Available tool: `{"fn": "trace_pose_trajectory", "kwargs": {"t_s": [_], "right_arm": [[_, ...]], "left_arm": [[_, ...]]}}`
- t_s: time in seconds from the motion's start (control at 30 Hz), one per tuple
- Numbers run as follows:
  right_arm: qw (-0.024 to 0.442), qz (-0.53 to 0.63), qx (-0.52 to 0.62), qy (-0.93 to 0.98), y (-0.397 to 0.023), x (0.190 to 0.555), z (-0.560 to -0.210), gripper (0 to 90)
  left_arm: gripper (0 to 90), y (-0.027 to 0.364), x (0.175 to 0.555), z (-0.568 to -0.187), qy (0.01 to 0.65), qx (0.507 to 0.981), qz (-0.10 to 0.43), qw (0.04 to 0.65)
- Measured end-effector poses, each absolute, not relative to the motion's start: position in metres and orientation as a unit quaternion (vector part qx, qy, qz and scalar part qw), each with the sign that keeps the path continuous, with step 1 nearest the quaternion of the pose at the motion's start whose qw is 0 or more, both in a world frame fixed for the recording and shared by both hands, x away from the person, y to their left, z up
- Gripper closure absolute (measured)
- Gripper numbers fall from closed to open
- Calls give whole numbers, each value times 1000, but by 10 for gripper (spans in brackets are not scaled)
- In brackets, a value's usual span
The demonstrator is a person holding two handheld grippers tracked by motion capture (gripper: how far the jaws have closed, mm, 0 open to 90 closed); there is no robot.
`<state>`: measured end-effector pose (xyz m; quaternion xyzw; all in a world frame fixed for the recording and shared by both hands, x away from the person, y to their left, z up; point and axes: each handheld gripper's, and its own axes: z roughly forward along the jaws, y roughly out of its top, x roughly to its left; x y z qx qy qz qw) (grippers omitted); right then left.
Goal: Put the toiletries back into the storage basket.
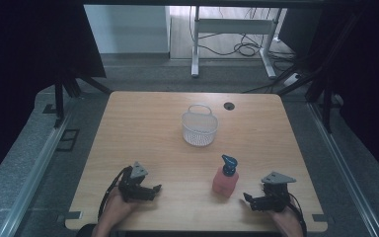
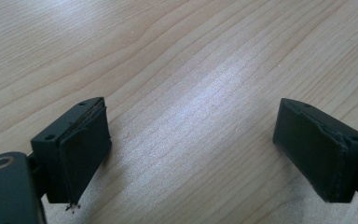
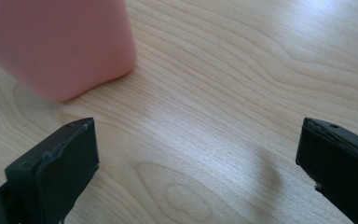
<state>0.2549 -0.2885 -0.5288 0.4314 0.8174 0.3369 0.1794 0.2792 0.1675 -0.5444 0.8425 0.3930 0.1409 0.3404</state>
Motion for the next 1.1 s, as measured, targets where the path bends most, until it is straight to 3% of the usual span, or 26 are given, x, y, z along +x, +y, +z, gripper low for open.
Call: {"fn": "trace_pose_trajectory", "kwargs": {"t_s": [1.1], "right_arm": [[139,402,375,824,-266,237,-497,0]], "left_arm": [[103,167,279,-544,393,843,142,339]]}}
